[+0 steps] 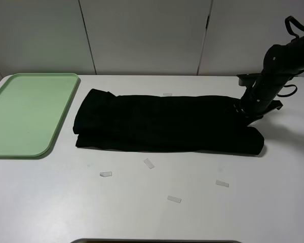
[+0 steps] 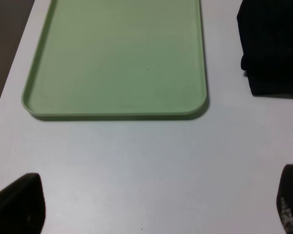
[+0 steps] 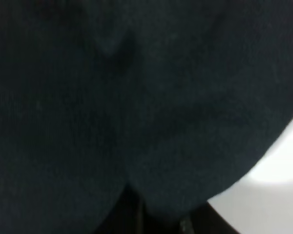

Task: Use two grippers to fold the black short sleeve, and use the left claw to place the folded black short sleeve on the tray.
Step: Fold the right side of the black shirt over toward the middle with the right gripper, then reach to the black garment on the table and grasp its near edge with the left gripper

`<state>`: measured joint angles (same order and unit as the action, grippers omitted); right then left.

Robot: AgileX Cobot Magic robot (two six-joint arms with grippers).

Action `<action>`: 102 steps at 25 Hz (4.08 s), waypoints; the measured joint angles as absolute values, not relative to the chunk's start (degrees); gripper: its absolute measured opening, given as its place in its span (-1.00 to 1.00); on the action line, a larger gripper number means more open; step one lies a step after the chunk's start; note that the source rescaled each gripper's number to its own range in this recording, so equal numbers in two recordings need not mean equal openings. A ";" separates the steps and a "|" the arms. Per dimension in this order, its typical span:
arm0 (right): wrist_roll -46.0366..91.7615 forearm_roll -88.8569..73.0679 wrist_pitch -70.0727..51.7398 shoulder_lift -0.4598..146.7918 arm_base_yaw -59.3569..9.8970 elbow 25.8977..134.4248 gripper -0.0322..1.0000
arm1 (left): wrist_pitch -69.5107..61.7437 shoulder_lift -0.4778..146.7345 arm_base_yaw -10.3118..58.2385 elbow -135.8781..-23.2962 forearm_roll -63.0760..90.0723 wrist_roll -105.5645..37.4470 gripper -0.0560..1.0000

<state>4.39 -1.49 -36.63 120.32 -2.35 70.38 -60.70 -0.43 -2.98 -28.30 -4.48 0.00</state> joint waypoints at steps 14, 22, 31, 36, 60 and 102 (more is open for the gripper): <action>3.12 11.42 -48.69 108.03 -2.28 71.94 -0.82 | -60.70 -0.43 -2.98 -28.30 -4.48 0.00 0.88; 2.81 17.97 -63.71 107.73 -2.23 84.39 -0.82 | -60.70 -0.43 -2.98 -28.30 -4.48 0.00 0.88; 3.41 22.84 -69.73 107.31 -2.23 91.40 -0.82 | -60.70 -0.43 -2.98 -28.30 -4.48 0.00 0.88; 3.41 22.71 -69.65 108.14 -2.23 89.57 -0.82 | -60.70 -0.43 -2.98 -28.30 -4.49 0.00 0.88; -9.07 22.61 -68.30 116.95 -17.04 88.45 -0.82 | -60.70 -0.43 -2.98 -28.30 -4.49 0.00 0.88; -4.58 3.24 -69.82 77.53 -17.51 77.40 1.00 | -60.70 -0.43 -2.98 -28.30 -4.49 0.00 0.88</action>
<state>-4.58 3.24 -69.82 77.53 -17.51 77.40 -60.70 -0.43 -2.98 -28.30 -4.49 0.00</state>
